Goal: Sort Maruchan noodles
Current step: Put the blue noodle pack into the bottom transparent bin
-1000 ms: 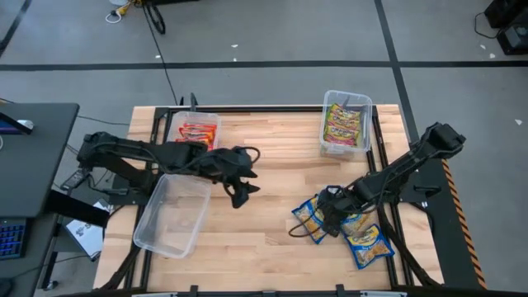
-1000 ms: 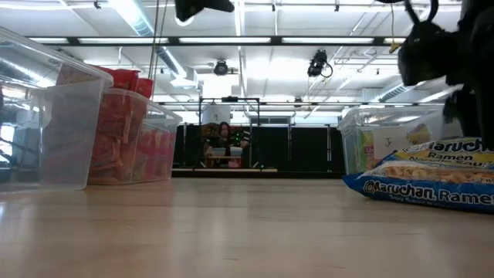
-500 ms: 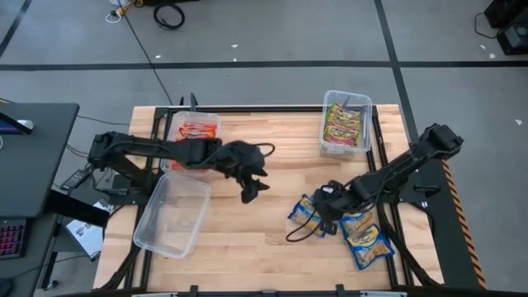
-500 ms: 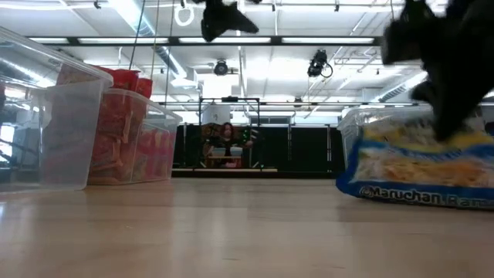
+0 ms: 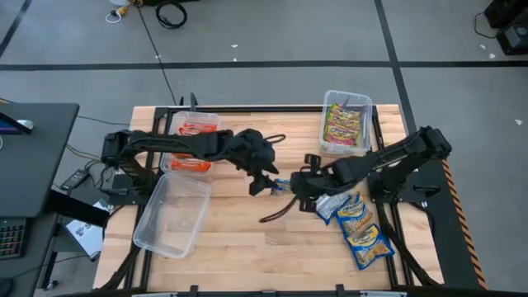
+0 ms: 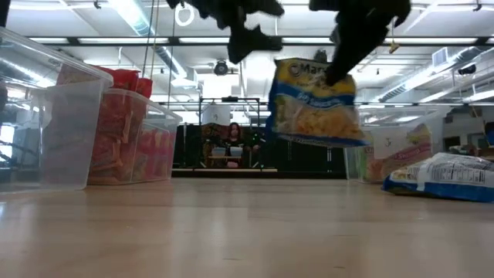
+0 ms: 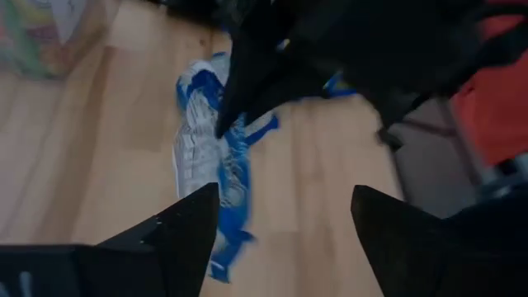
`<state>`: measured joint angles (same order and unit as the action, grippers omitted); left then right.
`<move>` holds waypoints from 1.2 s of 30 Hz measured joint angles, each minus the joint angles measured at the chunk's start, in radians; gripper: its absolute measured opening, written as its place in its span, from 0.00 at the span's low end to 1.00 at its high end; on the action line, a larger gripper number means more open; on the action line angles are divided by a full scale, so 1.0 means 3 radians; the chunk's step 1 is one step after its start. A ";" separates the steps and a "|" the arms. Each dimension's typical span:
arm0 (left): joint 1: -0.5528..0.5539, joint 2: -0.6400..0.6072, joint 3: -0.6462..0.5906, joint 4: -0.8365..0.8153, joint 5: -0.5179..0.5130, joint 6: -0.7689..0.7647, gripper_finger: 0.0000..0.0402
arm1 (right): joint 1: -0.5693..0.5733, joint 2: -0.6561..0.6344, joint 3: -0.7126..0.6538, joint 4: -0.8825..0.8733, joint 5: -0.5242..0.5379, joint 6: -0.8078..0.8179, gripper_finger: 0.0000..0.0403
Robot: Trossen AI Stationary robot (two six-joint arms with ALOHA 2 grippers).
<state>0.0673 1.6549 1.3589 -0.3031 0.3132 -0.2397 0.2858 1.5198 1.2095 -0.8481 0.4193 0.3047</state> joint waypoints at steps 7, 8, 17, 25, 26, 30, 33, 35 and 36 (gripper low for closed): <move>-0.0038 0.0251 -0.0001 0.0140 -0.0267 0.0500 0.76 | -0.0131 0.0284 0.0336 0.0078 -0.0092 -0.0403 0.01; -0.0050 0.0267 -0.0001 0.0130 -0.0274 0.0534 0.76 | -0.0134 0.0294 0.0378 0.0080 -0.0092 -0.0410 0.01; -0.0051 0.0315 0.0002 0.0138 -0.0294 0.0781 0.67 | -0.0138 0.0257 0.0767 0.0130 -0.0061 -0.0415 0.01; -0.0093 0.0282 0.0053 0.0023 -0.0305 0.1180 0.32 | -0.0100 0.0231 0.0870 0.0219 -0.0057 -0.0408 0.08; -0.0110 0.0277 0.0103 -0.0062 -0.0307 0.1212 0.26 | -0.0076 0.0206 0.0870 0.0215 -0.0061 -0.0402 0.10; -0.0183 0.0157 0.0428 -0.0893 -0.0471 0.1382 0.14 | 0.0042 -0.0021 0.0875 0.0226 -0.0053 -0.0259 0.21; -0.0263 0.0044 0.0720 -0.1690 -0.0551 0.1476 0.14 | 0.0149 -0.0265 0.0876 0.0230 0.0098 -0.0190 0.28; -0.0345 -0.0051 0.0876 -0.2129 -0.0564 0.1458 0.14 | 0.0213 -0.0416 0.0876 0.0210 0.0249 -0.0174 0.32; -0.0405 -0.0092 0.0946 -0.2343 -0.0576 0.1434 0.14 | 0.0244 -0.0483 0.0877 0.0206 0.0319 -0.0160 0.34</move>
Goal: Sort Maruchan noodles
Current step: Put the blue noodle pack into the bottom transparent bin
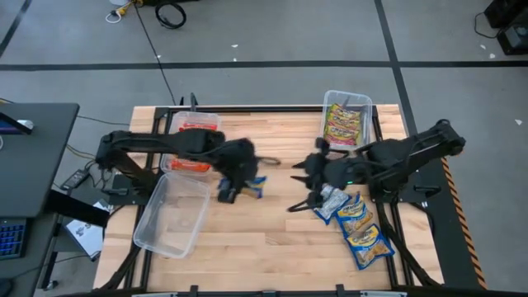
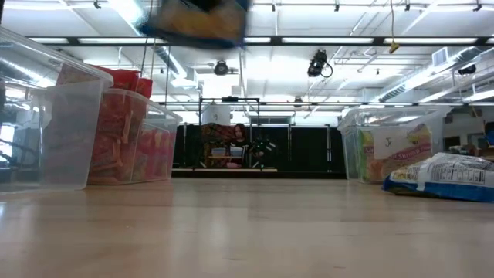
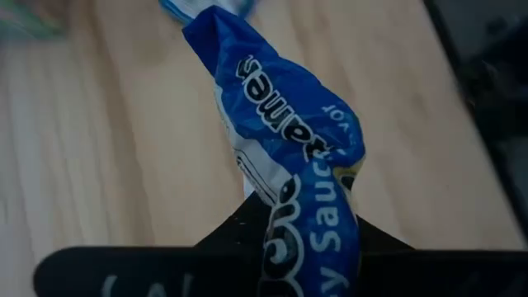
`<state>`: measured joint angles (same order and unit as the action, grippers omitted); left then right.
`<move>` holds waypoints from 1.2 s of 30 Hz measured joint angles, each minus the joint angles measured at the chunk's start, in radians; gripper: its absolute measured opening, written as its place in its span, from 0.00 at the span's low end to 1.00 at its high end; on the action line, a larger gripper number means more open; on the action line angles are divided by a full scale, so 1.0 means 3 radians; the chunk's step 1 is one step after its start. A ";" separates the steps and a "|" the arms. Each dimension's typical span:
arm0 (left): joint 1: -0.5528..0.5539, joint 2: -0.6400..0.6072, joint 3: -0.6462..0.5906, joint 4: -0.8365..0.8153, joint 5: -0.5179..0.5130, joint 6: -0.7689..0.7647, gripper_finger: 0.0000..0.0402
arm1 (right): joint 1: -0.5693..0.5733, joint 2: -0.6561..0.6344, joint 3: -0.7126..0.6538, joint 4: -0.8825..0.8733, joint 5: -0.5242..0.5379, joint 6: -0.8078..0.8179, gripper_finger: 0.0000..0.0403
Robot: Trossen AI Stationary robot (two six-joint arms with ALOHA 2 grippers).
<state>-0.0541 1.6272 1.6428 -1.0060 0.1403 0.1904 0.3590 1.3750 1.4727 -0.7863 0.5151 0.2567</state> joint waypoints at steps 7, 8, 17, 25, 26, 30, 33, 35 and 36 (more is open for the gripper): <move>-0.0669 -0.0374 0.0063 -0.1231 -0.0366 -0.0558 0.14 | 0.0074 -0.0231 0.0000 -0.0026 0.0266 0.0101 0.36; -0.0786 -0.0400 0.0061 -0.1393 -0.0416 -0.0683 0.14 | 0.0078 -0.0231 0.0000 -0.0027 0.0266 0.0105 0.36; -0.1738 -0.1021 -0.0149 -0.1851 -0.1170 -0.2182 0.14 | 0.0142 -0.0049 -0.0003 -0.0028 0.0130 0.0305 0.36; -0.2238 -0.1854 -0.1386 -0.1697 -0.1481 -0.2963 0.14 | 0.0313 0.0132 -0.0004 -0.0028 0.0132 0.0613 0.36; -0.2226 -0.1889 -0.1535 -0.1544 -0.1493 -0.2911 0.14 | 0.0326 0.0142 -0.0004 -0.0026 0.0132 0.0647 0.36; -0.2084 -0.1937 -0.2046 -0.0765 -0.1487 -0.2447 0.15 | 0.0363 0.0155 -0.0006 -0.0027 0.0132 0.0754 0.36; -0.1900 -0.1934 -0.2398 -0.0178 -0.1475 -0.2033 0.15 | 0.0363 0.0154 -0.0006 -0.0030 0.0133 0.0798 0.36; -0.1729 -0.1934 -0.2619 0.0191 -0.1436 -0.1793 0.15 | 0.0360 0.0154 -0.0006 -0.0027 0.0139 0.0799 0.36; -0.1632 -0.1932 -0.2727 0.0352 -0.1393 -0.1700 0.14 | 0.0359 0.0154 -0.0006 -0.0028 0.0139 0.0803 0.36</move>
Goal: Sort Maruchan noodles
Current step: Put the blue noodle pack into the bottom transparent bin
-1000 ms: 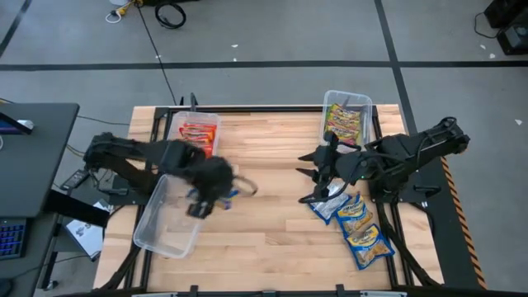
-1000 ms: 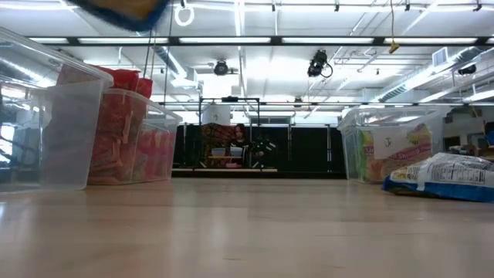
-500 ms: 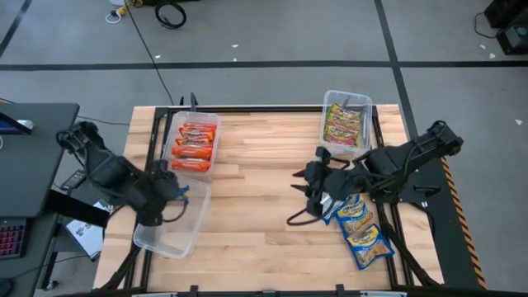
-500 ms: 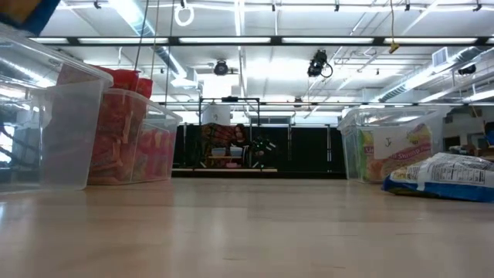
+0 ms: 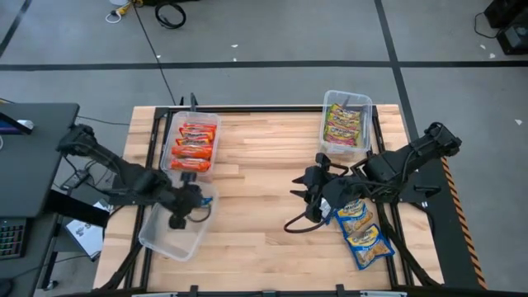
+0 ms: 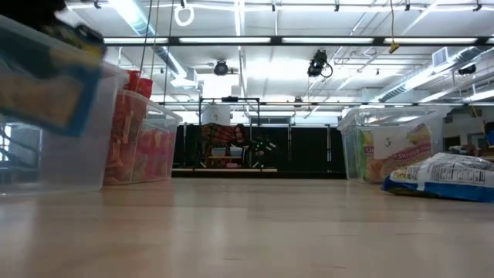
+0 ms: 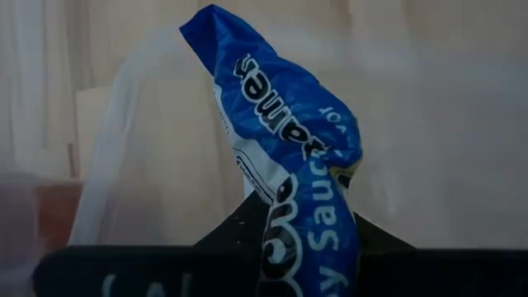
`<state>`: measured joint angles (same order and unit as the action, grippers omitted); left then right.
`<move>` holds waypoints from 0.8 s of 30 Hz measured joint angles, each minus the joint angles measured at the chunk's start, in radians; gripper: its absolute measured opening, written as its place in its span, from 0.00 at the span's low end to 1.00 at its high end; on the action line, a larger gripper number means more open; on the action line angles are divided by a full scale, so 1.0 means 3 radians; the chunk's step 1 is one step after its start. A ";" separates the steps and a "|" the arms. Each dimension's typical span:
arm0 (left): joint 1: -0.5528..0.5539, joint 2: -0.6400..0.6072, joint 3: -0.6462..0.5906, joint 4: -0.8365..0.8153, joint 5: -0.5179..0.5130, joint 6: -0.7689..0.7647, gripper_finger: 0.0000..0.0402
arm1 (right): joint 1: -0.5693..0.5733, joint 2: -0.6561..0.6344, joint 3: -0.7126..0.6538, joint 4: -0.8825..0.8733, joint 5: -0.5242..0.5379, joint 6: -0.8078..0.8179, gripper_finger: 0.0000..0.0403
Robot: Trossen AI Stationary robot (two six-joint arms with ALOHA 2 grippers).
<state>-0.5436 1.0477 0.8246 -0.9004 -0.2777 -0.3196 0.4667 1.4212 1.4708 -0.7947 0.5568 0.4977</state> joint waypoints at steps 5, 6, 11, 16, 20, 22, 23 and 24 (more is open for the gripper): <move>0.0463 -0.0002 -0.0352 0.0345 0.0139 0.0467 0.14 | 0.0001 0.0000 0.0000 0.0000 -0.0001 0.0072 0.36; 0.0545 -0.0002 -0.0393 0.0369 0.0151 0.0565 0.14 | 0.0001 0.0000 0.0000 0.0000 0.0000 0.0088 0.36; 0.0937 0.0003 -0.0481 0.0563 0.0238 0.0832 0.16 | 0.0003 -0.0001 0.0000 -0.0004 -0.0014 0.0199 0.36; 0.1233 0.0062 -0.0483 0.0538 0.0205 0.0863 0.17 | 0.0037 -0.0003 0.0000 -0.0074 -0.0027 0.0292 0.36; 0.1451 0.0141 -0.0483 0.0480 -0.0018 0.0644 0.18 | 0.0058 -0.0004 0.0000 -0.0096 -0.0028 0.0349 0.36; 0.1543 0.0167 -0.0483 0.0465 -0.0101 0.0562 0.18 | 0.0070 -0.0004 0.0000 -0.0101 -0.0027 0.0376 0.36; 0.1574 0.0173 -0.0483 0.0459 -0.0127 0.0542 0.18 | 0.0078 -0.0004 0.0000 -0.0102 -0.0027 0.0376 0.36; 0.1602 0.0173 -0.0483 0.0457 -0.0137 0.0540 0.18 | 0.0083 -0.0005 0.0000 -0.0101 -0.0028 0.0378 0.36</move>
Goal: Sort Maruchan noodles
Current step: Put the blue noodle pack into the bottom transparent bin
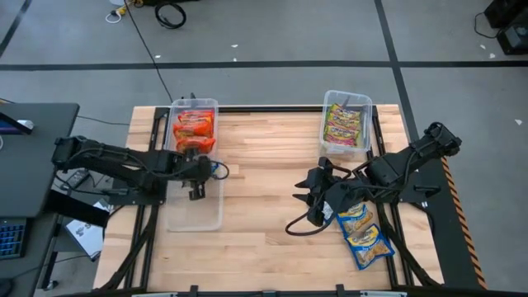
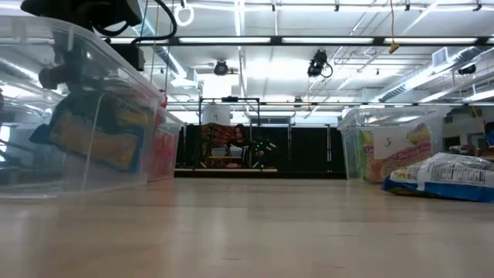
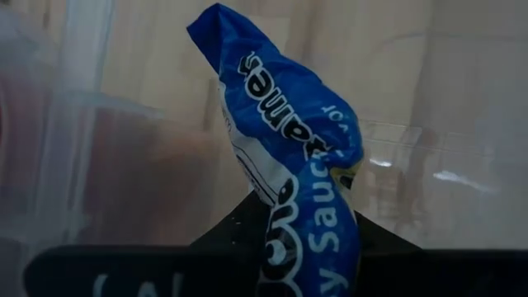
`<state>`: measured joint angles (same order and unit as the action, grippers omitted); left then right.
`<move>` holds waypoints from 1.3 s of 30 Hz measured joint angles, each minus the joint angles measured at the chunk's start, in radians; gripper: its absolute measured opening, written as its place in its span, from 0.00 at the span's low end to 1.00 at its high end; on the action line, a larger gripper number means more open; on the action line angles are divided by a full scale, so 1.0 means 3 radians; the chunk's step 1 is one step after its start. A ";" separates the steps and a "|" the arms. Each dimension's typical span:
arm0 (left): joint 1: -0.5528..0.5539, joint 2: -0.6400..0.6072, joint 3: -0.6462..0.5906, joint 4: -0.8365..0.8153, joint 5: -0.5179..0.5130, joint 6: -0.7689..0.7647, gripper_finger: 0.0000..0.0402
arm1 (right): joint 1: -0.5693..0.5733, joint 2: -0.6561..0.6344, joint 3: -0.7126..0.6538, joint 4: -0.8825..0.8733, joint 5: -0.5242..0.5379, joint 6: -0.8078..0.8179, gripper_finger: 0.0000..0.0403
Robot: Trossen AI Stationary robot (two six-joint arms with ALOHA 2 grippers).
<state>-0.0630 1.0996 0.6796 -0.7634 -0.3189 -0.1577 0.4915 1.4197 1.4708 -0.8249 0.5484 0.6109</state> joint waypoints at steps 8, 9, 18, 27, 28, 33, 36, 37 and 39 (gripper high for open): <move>0.0048 0.0000 0.0000 0.0020 0.0074 0.0079 0.20 | -0.0001 0.0000 0.0000 0.0001 -0.0089 0.0051 0.36; 0.0048 0.0000 0.0000 0.0029 0.0093 0.0121 0.22 | 0.0000 0.0000 0.0000 0.0001 -0.0101 0.0051 0.36; 0.0042 0.0221 0.0000 0.0156 -0.0032 0.0885 0.46 | 0.0154 0.0000 0.0000 0.0021 -0.0097 0.0082 0.36; 0.0045 0.0375 0.0137 -0.0112 -0.0378 0.1019 0.56 | 0.0370 0.0000 -0.0001 0.0067 -0.0061 0.0275 0.36; 0.0045 0.0374 0.0196 -0.0172 -0.0380 0.0931 0.56 | 0.0370 0.0000 -0.0001 0.0043 -0.0060 0.0317 0.36; 0.0048 0.0374 0.0466 -0.0484 -0.0343 0.0464 0.56 | 0.0357 0.0004 -0.0087 -0.0232 -0.0083 0.0436 0.36; 0.0049 0.0371 0.0602 -0.0748 -0.0074 0.0109 0.56 | 0.0359 0.0010 -0.0267 -0.0309 -0.0107 0.0438 0.36; 0.0048 0.0371 0.0639 -0.0837 0.0029 -0.0025 0.56 | 0.0359 0.0010 -0.0334 -0.0303 -0.0155 0.0436 0.36; 0.0041 0.0370 0.0724 -0.1047 0.0177 -0.0297 0.56 | 0.0359 0.0009 -0.0491 -0.0275 -0.0290 0.0440 0.36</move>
<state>-0.0507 1.2106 0.8967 -1.0775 -0.2656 -0.2468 0.5991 1.4223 1.3234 -0.9075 0.4614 0.7429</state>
